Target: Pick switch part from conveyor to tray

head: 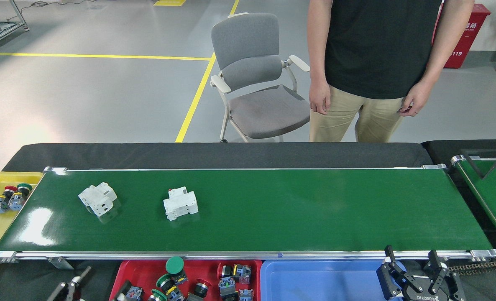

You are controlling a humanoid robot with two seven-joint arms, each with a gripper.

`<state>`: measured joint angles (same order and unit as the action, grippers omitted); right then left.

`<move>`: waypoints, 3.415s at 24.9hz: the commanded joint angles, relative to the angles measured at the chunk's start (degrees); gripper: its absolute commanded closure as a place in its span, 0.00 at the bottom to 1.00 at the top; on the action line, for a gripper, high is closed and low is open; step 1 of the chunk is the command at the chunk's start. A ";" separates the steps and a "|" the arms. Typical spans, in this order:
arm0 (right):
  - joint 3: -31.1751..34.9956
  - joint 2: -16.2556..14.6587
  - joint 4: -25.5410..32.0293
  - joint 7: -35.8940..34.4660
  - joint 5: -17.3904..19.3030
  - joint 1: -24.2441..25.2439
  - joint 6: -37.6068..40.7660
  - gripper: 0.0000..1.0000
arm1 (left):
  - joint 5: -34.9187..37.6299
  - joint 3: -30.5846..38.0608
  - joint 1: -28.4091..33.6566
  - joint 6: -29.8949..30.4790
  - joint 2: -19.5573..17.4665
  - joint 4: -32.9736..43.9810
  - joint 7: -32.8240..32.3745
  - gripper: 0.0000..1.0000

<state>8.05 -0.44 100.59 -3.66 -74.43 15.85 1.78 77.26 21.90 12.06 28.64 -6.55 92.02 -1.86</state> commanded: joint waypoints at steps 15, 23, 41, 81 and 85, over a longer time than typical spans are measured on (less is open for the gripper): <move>0.21 0.27 0.84 0.05 -0.02 -0.20 0.33 0.01 | 6.23 -1.95 -24.98 -9.31 -7.78 -27.07 -0.16 0.00; 0.12 0.35 0.84 -0.04 -0.02 -0.20 0.59 0.01 | 7.46 -5.91 -33.68 -15.11 -9.01 -39.03 0.37 0.00; 0.12 0.62 0.84 -0.04 -0.02 -0.29 5.17 0.01 | 6.76 -19.79 -54.95 -30.93 -14.19 -74.45 11.62 0.76; 4.52 0.09 0.66 -0.47 1.39 1.03 5.60 0.01 | 3.33 -40.62 -6.44 6.25 -2.68 9.67 3.97 0.96; 4.52 0.00 0.66 -0.47 1.39 1.12 5.60 0.01 | 8.43 -48.71 -6.52 6.25 -0.49 9.58 2.83 0.90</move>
<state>12.30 -0.04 100.56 -3.70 -73.20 17.01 7.17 84.90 -25.79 6.14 34.76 -7.46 100.89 1.36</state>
